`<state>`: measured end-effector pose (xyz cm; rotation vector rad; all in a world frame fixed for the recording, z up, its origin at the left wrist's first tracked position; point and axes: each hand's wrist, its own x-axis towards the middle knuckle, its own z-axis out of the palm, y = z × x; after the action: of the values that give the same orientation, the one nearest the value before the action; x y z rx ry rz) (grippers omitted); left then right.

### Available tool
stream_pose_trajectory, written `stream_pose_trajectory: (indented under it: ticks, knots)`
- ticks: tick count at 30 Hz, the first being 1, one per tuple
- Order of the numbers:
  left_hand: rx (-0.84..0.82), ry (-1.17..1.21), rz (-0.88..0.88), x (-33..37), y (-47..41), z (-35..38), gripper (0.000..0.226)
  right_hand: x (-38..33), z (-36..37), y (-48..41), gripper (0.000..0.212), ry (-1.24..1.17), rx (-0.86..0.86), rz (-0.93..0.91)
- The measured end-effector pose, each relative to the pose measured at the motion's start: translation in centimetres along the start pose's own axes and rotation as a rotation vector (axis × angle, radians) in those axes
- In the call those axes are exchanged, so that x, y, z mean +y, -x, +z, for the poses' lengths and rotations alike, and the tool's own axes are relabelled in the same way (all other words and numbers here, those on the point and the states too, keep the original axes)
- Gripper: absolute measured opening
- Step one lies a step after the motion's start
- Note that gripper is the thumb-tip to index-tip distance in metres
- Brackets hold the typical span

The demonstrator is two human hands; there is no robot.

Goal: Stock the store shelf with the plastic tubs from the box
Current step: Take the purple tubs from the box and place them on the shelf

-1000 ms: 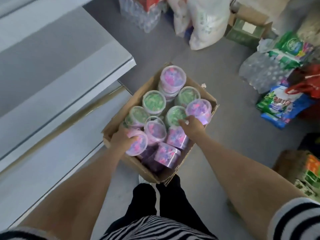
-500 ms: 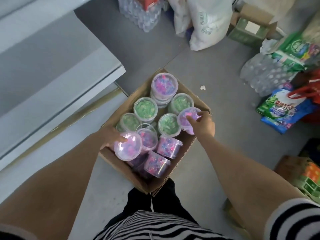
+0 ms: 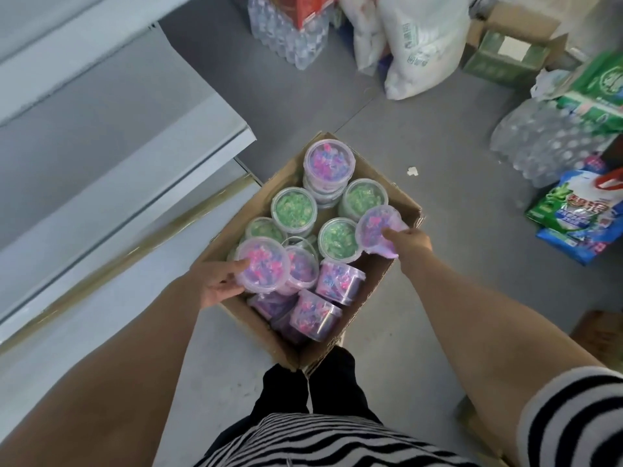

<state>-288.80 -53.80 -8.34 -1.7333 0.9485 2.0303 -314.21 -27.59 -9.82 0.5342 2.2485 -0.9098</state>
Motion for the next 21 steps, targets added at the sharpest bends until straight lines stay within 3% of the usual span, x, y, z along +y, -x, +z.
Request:
stream_pose_trajectory:
  ticks: [3, 6, 10, 13, 21]
  knots:
    - [-0.030, 0.115, 0.056, -0.5, 1.1, -0.3, 0.074, 0.3, 0.5, 1.7, 0.034, -0.068, 0.008, -0.005]
    - [-0.095, 0.158, 0.134, -1.0, 2.5, -0.4, 0.065, 0.7, 0.9, 3.7, 0.040, -0.172, -0.035, 0.013]
    - [-0.147, 0.132, 0.246, -1.8, 3.3, -1.1, 0.038, 1.0, 1.5, 7.6, 0.040, -0.361, -0.156, 0.040]
    - [-0.116, 0.128, 0.312, -2.3, 4.1, -1.7, 0.043, 1.4, 2.0, 10.5, 0.037, -0.440, -0.228, 0.047]
    - [-0.087, 0.241, 0.449, -4.6, 10.5, -5.5, 0.067, 1.0, 2.8, 19.2, 0.094, -0.483, -0.377, -0.074]
